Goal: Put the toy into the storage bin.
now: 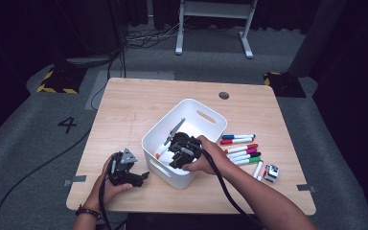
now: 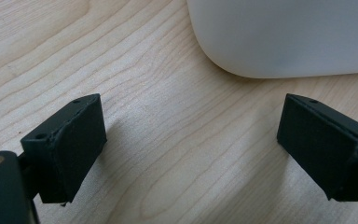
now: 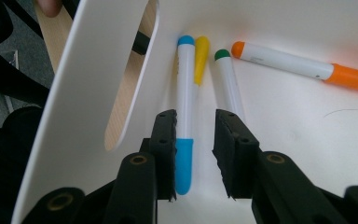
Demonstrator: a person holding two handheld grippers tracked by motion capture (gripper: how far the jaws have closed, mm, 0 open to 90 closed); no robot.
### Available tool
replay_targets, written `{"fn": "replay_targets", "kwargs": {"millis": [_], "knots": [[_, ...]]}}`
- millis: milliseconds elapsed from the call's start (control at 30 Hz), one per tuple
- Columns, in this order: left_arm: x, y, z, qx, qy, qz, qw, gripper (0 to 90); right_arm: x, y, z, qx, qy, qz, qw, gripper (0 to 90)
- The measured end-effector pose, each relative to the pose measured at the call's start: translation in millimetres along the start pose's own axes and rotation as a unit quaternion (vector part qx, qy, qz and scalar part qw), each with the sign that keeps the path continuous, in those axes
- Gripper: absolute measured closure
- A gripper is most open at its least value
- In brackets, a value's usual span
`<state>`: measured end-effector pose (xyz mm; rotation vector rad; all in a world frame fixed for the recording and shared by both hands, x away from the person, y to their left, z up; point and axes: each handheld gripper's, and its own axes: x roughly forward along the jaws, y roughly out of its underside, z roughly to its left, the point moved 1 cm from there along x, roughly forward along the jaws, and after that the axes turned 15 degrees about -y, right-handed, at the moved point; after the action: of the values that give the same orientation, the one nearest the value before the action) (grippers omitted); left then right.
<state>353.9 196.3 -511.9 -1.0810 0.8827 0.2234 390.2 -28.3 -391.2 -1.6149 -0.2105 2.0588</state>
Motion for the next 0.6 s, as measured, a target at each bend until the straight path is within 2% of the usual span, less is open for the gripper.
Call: {"fn": "replay_targets", "kwargs": {"millis": [33,100,167,233,300,433,600], "knots": [[0.0,-0.1,0.1,0.001,0.0,0.0,1.0,8.1,-0.8,0.7,3.4,0.028,-0.002,0.004,0.9996,69.4],[0.1,0.0,0.1,0.0,0.0,-0.001,1.0,8.1,-2.4,1.1,0.9,0.016,0.0,0.0,0.9999,68.3],[0.1,0.0,0.0,0.0,-0.001,-0.001,1.0,8.1,-4.5,2.0,1.6,0.024,-0.001,-0.004,0.9997,67.0],[0.1,0.0,0.0,0.0,0.0,-0.001,1.0,8.1,-8.0,3.1,1.1,0.02,0.001,-0.01,0.9997,66.7],[0.0,0.0,0.0,0.0,0.0,0.0,1.0,8.1,-12.3,4.0,-1.7,0.001,0.002,-0.024,0.9997,65.2],[-0.3,0.1,-0.3,-0.002,0.001,0.001,1.0,8.1,-24.3,10.0,-0.2,-0.003,0.011,-0.036,0.9993,61.7],[-0.6,0.2,-0.3,-0.002,0.002,0.003,1.0,8.2,-55.1,30.3,5.0,-0.01,0.025,-0.084,0.9962,59.8]]}}
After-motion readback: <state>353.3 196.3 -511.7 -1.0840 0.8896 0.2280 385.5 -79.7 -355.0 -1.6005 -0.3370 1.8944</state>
